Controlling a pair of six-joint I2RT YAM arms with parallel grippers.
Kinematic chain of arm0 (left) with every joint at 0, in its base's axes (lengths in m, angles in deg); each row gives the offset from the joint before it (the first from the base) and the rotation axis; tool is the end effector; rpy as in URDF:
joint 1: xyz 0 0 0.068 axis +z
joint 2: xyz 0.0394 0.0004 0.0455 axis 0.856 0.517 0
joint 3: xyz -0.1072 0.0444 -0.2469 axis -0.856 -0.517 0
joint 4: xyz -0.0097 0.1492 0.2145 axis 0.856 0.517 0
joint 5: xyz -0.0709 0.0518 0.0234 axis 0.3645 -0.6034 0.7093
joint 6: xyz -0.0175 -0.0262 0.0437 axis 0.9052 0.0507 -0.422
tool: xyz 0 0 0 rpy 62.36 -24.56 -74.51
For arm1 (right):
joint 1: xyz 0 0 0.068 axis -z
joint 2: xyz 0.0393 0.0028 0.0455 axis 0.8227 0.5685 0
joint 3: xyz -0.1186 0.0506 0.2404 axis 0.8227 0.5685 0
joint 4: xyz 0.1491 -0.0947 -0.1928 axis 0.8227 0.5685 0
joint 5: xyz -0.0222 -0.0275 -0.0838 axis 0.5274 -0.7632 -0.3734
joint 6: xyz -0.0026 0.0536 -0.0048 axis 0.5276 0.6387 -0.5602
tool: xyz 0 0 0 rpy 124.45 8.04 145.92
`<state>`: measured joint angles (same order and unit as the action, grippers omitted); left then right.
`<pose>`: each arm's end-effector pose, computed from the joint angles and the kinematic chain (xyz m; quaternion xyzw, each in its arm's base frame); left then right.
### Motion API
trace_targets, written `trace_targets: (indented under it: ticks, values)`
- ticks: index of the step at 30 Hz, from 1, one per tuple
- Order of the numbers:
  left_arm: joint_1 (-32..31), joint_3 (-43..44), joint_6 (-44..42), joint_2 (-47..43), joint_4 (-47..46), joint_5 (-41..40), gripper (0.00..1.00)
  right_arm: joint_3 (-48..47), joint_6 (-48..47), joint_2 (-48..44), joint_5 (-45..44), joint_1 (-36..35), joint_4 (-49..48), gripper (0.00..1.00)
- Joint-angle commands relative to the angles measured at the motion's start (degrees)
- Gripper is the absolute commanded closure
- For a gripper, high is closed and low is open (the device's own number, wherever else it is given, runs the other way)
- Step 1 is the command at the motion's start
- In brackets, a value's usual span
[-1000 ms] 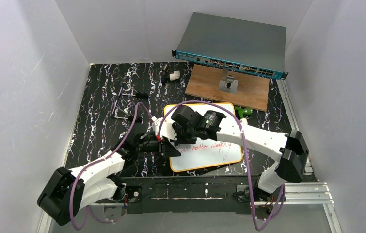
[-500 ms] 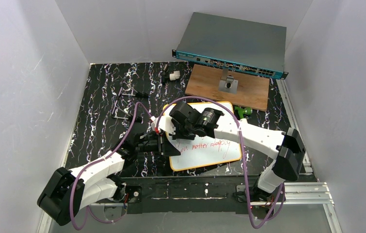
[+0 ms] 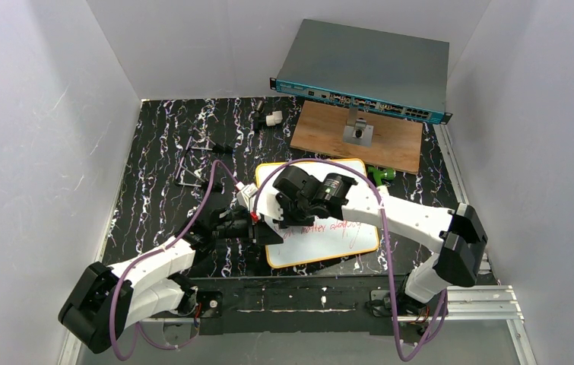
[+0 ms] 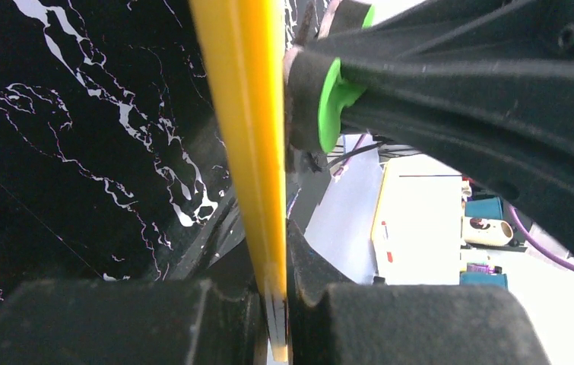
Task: Erase the whiteboard
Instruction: Erase the whiteboard at the center of the board.
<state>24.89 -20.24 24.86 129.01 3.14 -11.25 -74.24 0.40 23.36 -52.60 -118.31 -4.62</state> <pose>0.1581 -0.1352 0.1954 0.1122 0.7729 -0.5831 0.2237 0.1490 0.2923 0.2908 -0.7288 0.6208 0.0691 0.2804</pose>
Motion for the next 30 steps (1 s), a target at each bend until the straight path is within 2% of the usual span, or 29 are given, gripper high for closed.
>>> trace_targets:
  ticks: [1, 7, 11, 14, 19, 24, 30]
  values:
    - [-0.59, 1.13, -4.53, -2.58, -6.97, 1.4, 1.0, -2.82, 4.77, 2.05, -8.82, 2.45, -3.94, 0.99]
    - [-0.57, 1.2, -4.19, -2.08, -7.51, 1.55, 1.0, -9.04, 7.48, 5.18, -6.3, 1.34, -2.16, 0.99]
    - [-0.56, 1.12, -4.38, -2.84, -7.08, 1.37, 1.0, -7.96, 2.95, 5.26, 1.6, -0.56, 2.62, 0.99]
    - [-0.56, 0.92, -4.69, -3.47, -6.51, 1.26, 1.0, -4.6, -0.2, 3.79, 4.17, -1.15, 4.49, 0.99]
    - [-0.56, 0.63, -4.8, -4.26, -6.39, 1.08, 1.0, 0.22, -0.95, 1.42, 0.04, 0.31, 1.66, 0.99]
    - [-0.56, 0.61, -4.59, -3.37, -7.35, 1.32, 1.0, -3.09, 2.9, 2.93, -5.06, 3.7, -0.38, 0.99]
    - [-0.56, 0.85, -4.52, -2.56, -7.68, 1.57, 1.0, -7.44, 6.14, 5.12, -10.02, 4.07, -3.86, 0.99]
